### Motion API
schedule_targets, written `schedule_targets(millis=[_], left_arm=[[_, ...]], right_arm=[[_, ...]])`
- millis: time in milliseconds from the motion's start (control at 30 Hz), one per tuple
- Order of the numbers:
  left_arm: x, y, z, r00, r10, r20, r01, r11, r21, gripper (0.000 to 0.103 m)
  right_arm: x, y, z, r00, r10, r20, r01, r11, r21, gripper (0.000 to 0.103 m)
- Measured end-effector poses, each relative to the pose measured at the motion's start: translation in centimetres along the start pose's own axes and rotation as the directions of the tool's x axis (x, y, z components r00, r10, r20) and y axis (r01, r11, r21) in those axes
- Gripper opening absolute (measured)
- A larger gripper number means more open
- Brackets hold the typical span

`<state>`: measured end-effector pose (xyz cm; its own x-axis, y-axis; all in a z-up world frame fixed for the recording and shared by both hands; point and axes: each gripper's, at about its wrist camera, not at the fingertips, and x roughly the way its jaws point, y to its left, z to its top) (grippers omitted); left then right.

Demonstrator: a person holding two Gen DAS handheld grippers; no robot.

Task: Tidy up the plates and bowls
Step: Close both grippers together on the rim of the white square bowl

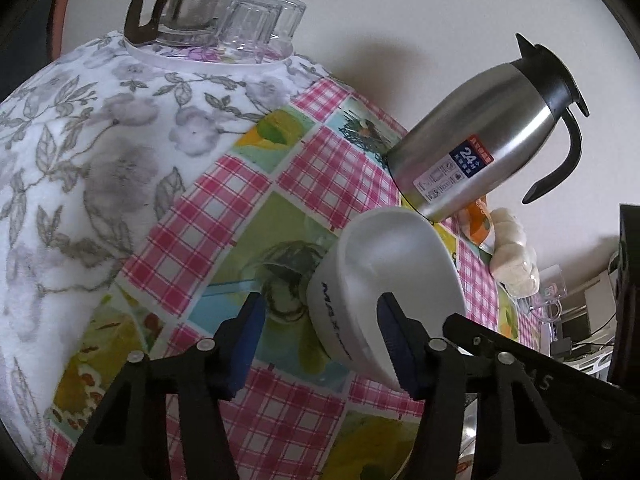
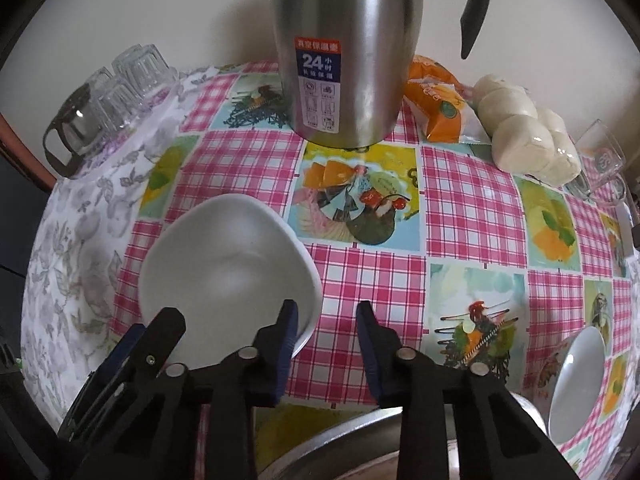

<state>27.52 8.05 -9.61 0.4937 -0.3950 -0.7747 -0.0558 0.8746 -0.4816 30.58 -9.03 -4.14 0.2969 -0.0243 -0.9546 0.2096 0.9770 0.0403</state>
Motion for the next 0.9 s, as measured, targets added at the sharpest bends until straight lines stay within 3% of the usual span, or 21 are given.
schedule_targets(millis=[233,900], left_arm=[[1.2,-0.2,-0.2,0.999,-0.023,-0.022,0.022,1.000,-0.014,0.039],[1.3,0.4,-0.5,0.998,-0.065,-0.027,0.064,0.997,-0.032,0.030]], right_arm=[[0.7,0.8,0.3,1.000,0.012,-0.017,-0.013,0.999,-0.034,0.014],[1.0,1.1,-0.1,0.999,0.021,-0.031,-0.022,0.999,-0.035,0.014]])
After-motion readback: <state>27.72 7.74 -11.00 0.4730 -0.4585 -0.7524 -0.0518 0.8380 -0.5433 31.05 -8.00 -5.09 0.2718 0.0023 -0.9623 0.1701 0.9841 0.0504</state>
